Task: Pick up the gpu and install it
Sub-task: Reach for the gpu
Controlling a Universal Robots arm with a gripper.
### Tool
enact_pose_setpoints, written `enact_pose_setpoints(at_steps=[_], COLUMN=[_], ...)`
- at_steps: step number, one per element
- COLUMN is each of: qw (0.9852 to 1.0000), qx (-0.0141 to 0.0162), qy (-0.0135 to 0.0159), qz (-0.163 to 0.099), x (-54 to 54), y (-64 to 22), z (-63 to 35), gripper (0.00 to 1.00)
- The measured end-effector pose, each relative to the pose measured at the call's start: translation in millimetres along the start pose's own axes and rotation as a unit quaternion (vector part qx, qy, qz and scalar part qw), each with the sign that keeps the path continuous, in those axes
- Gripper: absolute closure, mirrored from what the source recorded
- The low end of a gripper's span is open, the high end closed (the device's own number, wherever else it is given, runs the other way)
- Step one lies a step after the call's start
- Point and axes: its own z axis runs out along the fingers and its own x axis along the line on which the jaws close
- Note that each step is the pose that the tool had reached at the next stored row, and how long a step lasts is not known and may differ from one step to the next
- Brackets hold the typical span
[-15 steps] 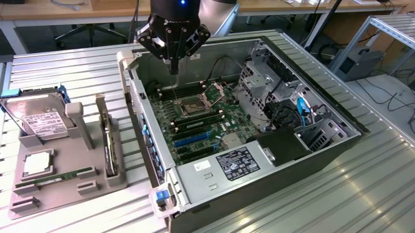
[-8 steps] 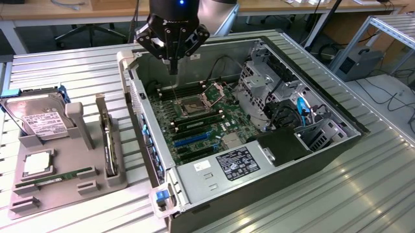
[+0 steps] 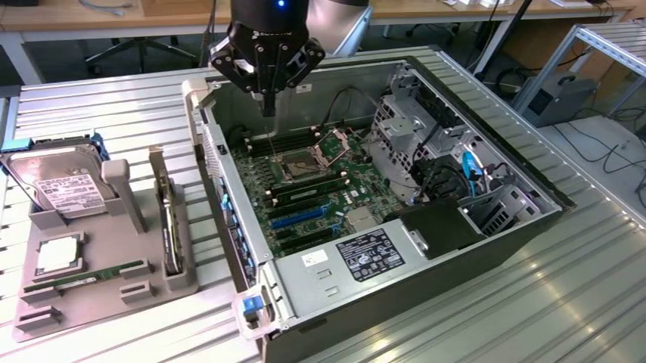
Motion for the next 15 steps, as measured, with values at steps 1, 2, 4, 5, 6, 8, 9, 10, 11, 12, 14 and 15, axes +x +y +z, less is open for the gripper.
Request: enact_pose_setpoints(at_steps=[1,2,4,5,6,8,9,10,11,12,14,15], qw=[1.0,1.0,1.0,1.0,1.0,1.0,1.0,1.0,1.0,1.0,1.0,1.0], qx=[0.0,0.0,0.0,0.0,0.0,0.0,0.0,0.0,0.0,0.0,0.0,0.0], qy=[0.0,0.0,0.0,0.0,0.0,0.0,0.0,0.0,0.0,0.0,0.0,0.0], qz=[0.0,0.0,0.0,0.0,0.0,0.0,0.0,0.0,0.0,0.0,0.0,0.0], x=[0.2,0.5,1.1,1.5,1.7,2.1,2.4,2.6,3.0,3.6,4.1,4.5], y=[0.0,0.0,-0.1,-0.1,-0.1,-0.1,-0.2,-0.2,-0.2,-0.3,-0.3,-0.3], z=[0.0,0.0,0.0,-0.1,-0.1,-0.1,-0.1,-0.1,-0.1,-0.1,-0.1,-0.1], gripper=[0.89,0.89,0.89,0.89,0.89,0.89,0.89,0.89,0.89,0.89,0.89,0.89])
